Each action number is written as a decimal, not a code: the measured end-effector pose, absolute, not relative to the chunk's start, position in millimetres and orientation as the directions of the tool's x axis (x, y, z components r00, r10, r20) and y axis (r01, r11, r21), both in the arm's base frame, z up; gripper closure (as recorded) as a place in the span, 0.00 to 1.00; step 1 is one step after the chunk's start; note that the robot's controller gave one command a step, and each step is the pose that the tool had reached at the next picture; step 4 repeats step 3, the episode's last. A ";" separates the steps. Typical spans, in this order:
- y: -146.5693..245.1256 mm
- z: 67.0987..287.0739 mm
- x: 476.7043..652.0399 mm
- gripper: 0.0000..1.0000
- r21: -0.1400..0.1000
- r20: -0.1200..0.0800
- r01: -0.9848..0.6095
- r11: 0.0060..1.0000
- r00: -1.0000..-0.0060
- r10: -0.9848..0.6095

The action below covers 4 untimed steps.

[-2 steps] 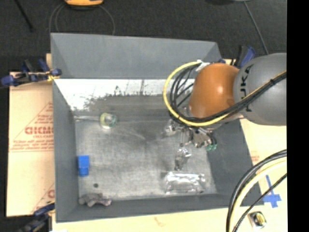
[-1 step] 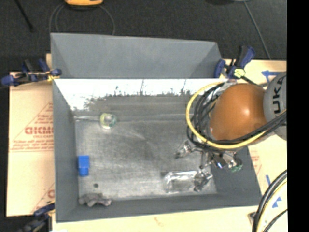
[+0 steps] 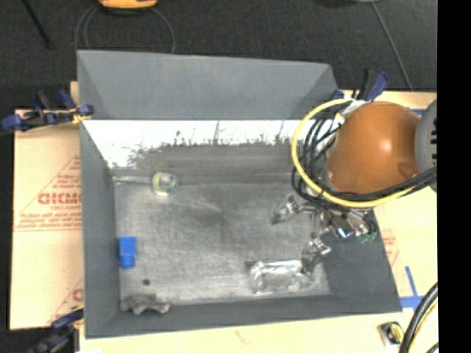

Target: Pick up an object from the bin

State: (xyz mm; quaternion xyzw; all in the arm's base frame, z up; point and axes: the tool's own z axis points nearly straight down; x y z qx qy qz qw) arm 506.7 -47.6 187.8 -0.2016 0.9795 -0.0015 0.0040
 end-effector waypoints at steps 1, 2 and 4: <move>-38.2 89.8 483.3 0.00 -0.003 -0.006 -0.656 0.755 -0.755 -0.656; -38.6 91.4 484.1 1.00 -0.004 -0.006 -0.655 0.756 -0.756 -0.655; -75.7 233.7 489.1 1.00 -0.007 -0.005 -0.678 0.735 -0.735 -0.678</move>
Offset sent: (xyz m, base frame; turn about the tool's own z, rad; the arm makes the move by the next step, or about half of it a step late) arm -0.0253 0.0095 -0.0988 -0.3110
